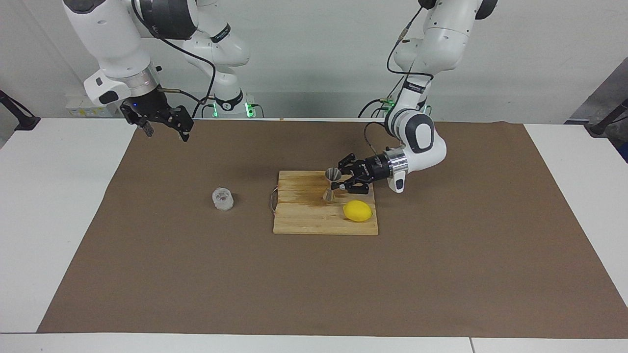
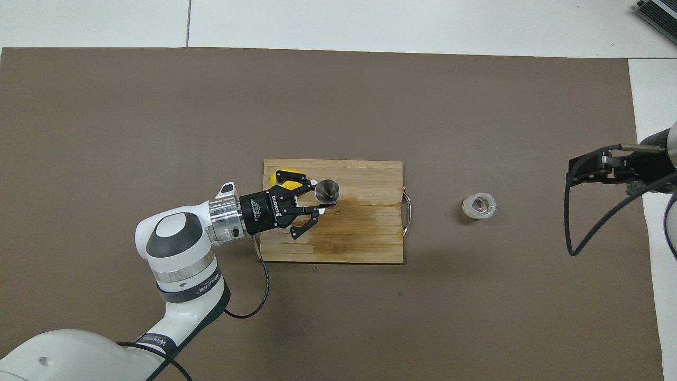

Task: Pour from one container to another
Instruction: 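Lower the metal cup onto the board and open the left gripper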

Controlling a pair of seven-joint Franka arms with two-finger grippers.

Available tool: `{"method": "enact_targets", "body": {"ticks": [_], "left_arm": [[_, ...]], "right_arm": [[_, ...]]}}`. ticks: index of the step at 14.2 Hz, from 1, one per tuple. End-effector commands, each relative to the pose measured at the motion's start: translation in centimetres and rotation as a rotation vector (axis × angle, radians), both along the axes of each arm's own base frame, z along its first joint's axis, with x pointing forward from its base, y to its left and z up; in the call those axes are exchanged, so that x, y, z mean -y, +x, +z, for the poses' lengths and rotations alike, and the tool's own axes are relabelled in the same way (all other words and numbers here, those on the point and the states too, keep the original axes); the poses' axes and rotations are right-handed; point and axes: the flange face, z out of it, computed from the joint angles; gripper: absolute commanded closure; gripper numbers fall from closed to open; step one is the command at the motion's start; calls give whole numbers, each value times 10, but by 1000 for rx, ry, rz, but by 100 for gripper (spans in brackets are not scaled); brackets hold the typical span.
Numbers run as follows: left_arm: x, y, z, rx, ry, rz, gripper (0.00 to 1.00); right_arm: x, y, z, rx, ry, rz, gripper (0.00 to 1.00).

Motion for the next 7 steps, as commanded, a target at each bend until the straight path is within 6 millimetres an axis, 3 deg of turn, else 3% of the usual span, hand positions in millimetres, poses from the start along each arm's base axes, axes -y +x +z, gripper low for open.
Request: {"method": "enact_targets", "body": {"ticks": [1,3,7], "left_arm": [[6,-11,-13,14,11,21,100],[6,-15,-25,22,14,34,100],[14,-22,-30,24,11,32,100]], "right_arm": [[2,-7,1,2,18,7,0],[2,-7,1,2,18,7,0],[2,-7,1,2,18,7,0]]}}
